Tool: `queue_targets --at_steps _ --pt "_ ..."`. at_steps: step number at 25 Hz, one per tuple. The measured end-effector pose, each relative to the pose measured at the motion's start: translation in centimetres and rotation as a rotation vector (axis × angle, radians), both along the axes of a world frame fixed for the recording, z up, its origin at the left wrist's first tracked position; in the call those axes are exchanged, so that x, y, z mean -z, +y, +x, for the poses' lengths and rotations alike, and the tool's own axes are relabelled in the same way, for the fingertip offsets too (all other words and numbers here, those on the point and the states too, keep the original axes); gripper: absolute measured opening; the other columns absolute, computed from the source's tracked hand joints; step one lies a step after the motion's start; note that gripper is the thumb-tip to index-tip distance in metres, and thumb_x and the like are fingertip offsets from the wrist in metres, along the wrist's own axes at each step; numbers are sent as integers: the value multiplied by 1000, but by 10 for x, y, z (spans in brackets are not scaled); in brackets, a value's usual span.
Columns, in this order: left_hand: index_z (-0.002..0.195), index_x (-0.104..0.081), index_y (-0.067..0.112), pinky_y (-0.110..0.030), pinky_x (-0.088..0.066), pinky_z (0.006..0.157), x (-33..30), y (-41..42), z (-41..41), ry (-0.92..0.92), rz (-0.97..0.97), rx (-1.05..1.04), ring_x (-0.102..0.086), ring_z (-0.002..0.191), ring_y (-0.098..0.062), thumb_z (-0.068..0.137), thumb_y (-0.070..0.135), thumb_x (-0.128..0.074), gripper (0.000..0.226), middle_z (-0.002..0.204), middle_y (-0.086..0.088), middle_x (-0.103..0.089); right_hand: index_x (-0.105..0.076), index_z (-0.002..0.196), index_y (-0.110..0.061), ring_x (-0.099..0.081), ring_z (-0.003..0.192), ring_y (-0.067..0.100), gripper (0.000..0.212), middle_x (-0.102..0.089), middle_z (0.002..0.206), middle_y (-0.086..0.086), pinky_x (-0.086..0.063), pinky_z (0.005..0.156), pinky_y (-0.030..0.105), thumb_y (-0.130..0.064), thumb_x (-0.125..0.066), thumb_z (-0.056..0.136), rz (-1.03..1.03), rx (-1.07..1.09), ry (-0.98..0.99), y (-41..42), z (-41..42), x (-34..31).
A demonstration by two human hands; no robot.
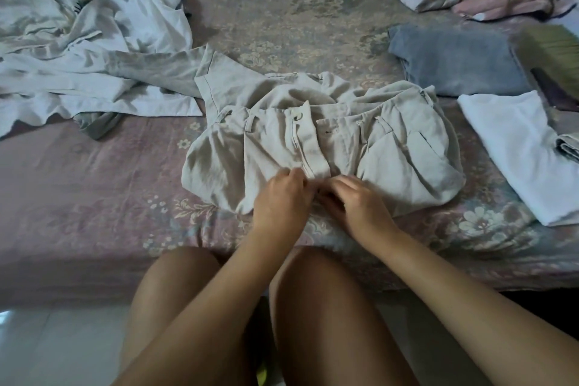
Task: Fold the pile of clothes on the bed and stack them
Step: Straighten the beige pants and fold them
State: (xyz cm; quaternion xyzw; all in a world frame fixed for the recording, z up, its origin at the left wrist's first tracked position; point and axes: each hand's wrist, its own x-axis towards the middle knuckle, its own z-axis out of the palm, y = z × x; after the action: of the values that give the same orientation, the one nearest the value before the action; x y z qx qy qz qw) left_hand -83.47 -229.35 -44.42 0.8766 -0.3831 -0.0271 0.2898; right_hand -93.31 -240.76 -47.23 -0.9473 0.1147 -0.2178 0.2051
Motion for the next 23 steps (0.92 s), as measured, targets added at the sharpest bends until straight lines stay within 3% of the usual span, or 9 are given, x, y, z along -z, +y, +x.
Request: queue_targets --at_steps 2,6,8,10,13,16,19,21,23 --pt "82 -60 3 -29 -31 63 14 3 -7 199 162 -56 -58 82 -30 92 34 -58 32 84 -14 -62 -69 84 -4 -62 81 23 10 -65 87 6 -51 73 38 -14 -65 85 174 29 72 -3 6 -5" --pt "53 -54 10 -27 -26 53 23 0 -8 505 -82 -128 -43 53 -17 85 24 -68 37 49 -2 -46 -68 85 -3 -59 82 21 8 -63 88 7 -40 71 24 -9 -64 87 281 71 122 -2 11 -9" --pt "52 -53 7 -27 -26 51 22 1 -10 605 -164 -160 -36 52 -14 83 20 -69 38 46 0 -41 -66 83 -3 -60 77 24 8 -62 84 7 -38 67 23 -10 -63 87 247 39 86 1 11 -10" --pt "55 -56 -1 -26 -26 49 20 2 -12 686 -199 -189 -36 52 -14 83 17 -69 37 49 -6 -44 -64 80 -4 -61 70 27 12 -61 79 7 -41 61 26 -13 -58 86 32 -24 44 3 11 -8" --pt "44 -42 9 -20 -22 40 18 0 -10 673 -125 -188 -28 39 -8 84 18 -69 49 42 0 -34 -62 74 -9 -58 65 25 24 -60 74 6 -48 55 33 -17 -46 91 -464 -79 -17 -5 15 -9" --pt "43 -36 12 -18 -24 38 8 0 -9 646 -64 -163 -31 35 -9 84 13 -65 51 41 2 -31 -61 73 -11 -58 63 24 24 -60 71 4 -47 55 35 -17 -49 92 -555 -23 -56 -4 15 -7" --pt "52 -50 5 -29 -38 52 0 4 -7 545 102 -77 -48 49 -15 87 10 -58 37 53 -10 -49 -63 75 -9 -60 61 25 22 -61 69 5 -47 56 33 -17 -51 92 -389 34 -108 13 7 1" --pt "82 -65 -3 -35 -50 67 -4 7 0 523 140 -45 -64 76 -30 89 13 -59 18 80 -21 -65 -65 79 -5 -63 67 27 3 -65 76 8 -50 58 32 -5 -65 82 -331 -25 -110 15 -2 5" --pt "101 -64 4 -28 -51 66 -8 8 15 564 26 -116 -65 80 -26 90 18 -60 18 93 -14 -68 -66 82 -4 -62 72 28 10 -66 81 8 -51 61 35 0 -72 75 -322 -66 -85 11 -9 4"
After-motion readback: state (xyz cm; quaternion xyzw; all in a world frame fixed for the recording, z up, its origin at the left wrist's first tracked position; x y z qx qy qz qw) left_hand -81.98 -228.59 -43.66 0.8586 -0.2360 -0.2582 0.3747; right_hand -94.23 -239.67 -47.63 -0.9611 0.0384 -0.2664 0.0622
